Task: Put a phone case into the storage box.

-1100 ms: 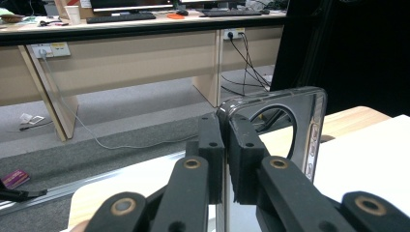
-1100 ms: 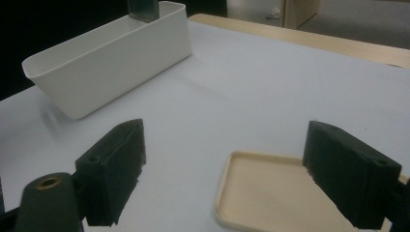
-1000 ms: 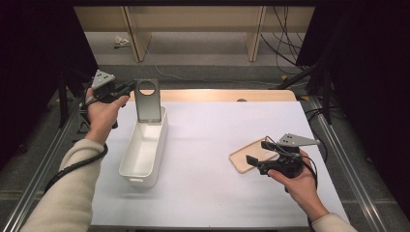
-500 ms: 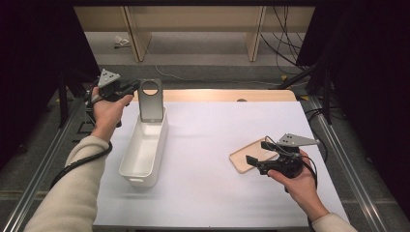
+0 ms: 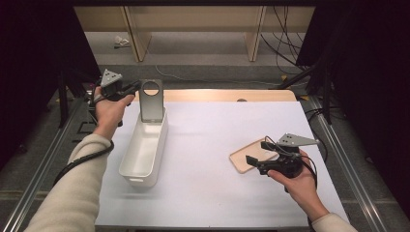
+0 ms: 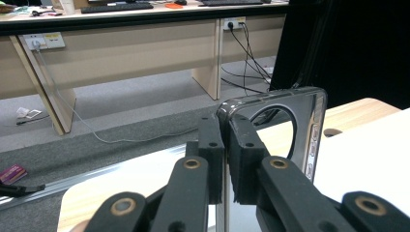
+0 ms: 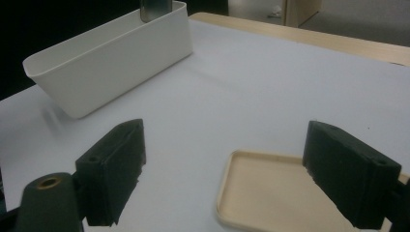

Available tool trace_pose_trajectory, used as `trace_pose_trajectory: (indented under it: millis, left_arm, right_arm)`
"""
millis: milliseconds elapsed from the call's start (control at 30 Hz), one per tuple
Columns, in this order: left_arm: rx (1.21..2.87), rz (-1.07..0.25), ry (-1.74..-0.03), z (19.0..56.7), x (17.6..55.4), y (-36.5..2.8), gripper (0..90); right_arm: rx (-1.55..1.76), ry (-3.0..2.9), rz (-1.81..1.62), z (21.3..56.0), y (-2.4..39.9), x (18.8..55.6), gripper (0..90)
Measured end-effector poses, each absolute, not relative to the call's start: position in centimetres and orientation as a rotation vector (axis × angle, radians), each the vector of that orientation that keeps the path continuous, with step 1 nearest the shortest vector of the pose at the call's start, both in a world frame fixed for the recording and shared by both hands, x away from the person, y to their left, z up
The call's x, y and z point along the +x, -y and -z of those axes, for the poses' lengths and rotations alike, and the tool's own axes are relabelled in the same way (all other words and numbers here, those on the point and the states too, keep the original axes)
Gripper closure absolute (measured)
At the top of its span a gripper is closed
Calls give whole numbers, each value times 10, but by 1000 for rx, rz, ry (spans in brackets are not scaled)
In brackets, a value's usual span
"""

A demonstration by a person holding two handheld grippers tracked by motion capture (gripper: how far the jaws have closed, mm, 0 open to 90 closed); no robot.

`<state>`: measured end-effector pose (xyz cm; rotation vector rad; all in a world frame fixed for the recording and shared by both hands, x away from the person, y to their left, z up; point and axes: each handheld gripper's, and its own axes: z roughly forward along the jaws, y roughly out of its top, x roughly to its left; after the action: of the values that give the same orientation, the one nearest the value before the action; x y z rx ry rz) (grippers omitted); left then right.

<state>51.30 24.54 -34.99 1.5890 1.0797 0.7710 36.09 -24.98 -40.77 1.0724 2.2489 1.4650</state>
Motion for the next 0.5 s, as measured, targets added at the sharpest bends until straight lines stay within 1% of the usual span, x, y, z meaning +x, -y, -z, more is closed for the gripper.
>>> trace_pose_trajectory:
  millis: [500]
  left_arm:
    - [1605,-765,-1098,360,519,-245,846]
  right_arm:
    - [1069,-2251,-1462,408,250,361,164]
